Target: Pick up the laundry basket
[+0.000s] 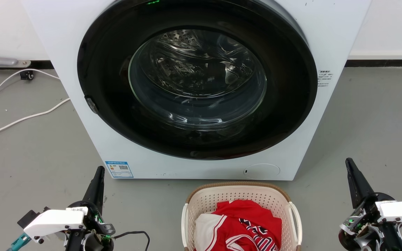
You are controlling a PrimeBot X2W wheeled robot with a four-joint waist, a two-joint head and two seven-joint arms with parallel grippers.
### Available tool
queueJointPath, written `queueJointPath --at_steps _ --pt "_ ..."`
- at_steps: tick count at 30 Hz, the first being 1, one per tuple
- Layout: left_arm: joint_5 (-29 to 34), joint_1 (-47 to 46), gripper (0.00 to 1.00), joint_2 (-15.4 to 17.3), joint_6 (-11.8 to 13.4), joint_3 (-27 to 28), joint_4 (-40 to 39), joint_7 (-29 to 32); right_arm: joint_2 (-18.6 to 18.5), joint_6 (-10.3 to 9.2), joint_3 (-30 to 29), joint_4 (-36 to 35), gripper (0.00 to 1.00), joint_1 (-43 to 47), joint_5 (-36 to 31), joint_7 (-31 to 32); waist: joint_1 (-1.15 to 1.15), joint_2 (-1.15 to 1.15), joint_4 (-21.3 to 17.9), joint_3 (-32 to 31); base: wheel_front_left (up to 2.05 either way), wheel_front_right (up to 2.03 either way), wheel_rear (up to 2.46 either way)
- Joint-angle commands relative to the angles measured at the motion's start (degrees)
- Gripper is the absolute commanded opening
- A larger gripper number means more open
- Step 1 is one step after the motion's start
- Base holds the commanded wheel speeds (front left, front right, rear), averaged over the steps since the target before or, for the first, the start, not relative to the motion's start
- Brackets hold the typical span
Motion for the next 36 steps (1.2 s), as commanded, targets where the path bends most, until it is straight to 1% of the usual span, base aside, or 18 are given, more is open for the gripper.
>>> queueJointPath --at_steps 1,14,15,20,23,30,36 --pt "0.0 -0.44 0.0 -0.06 -0.27 0.13 -0.04 0.11 -0.13 -0.02 -0.04 -0.21 0.0 -0.59 0.24 0.07 0.0 0.0 0.0 0.0 0.0 0.0 0.0" --pt "0.0 -0.44 0.0 -0.06 -0.27 0.13 -0.05 0.11 -0.13 -0.02 -0.04 -0.21 0.0 -0.59 0.24 0.07 0.0 0.0 0.0 0.0 0.0 0.0 0.0" --pt "0.0 0.0 1.0 0.0 0.0 0.0 0.02 -0.01 0.0 0.0 0.0 0.02 1.0 0.01 0.0 0.0 0.0 0.0 0.0 0.0 0.0 0.0 0.0" --pt "0.41 1.02 1.0 -0.13 0.08 -0.45 0.78 -0.77 0.09 -0.01 0.28 1.17 1.0 1.1 -0.48 -0.75 0.0 0.0 0.0 0.03 0.0 0.0 0.0" --pt "1.56 1.1 1.0 -0.12 0.07 -0.49 0.29 -1.67 0.08 -0.01 0.16 1.08 1.0 1.14 -2.24 -1.65 0.0 0.0 0.0 0.07 0.0 0.0 0.0" --pt "8.37 0.99 1.0 -0.1 0.06 0.27 -1.32 -3.63 0.06 -0.01 -0.24 -1.16 1.0 1.32 -10.62 -3.62 0.0 0.0 0.01 0.2 0.0 0.0 0.0" --pt "16.17 1.09 1.0 -0.09 0.41 -0.06 -3.3 -5.19 0.05 -0.01 0.39 -3.57 1.0 1.82 -19.77 -5.2 0.0 0.0 -0.01 0.32 0.0 0.0 0.0"
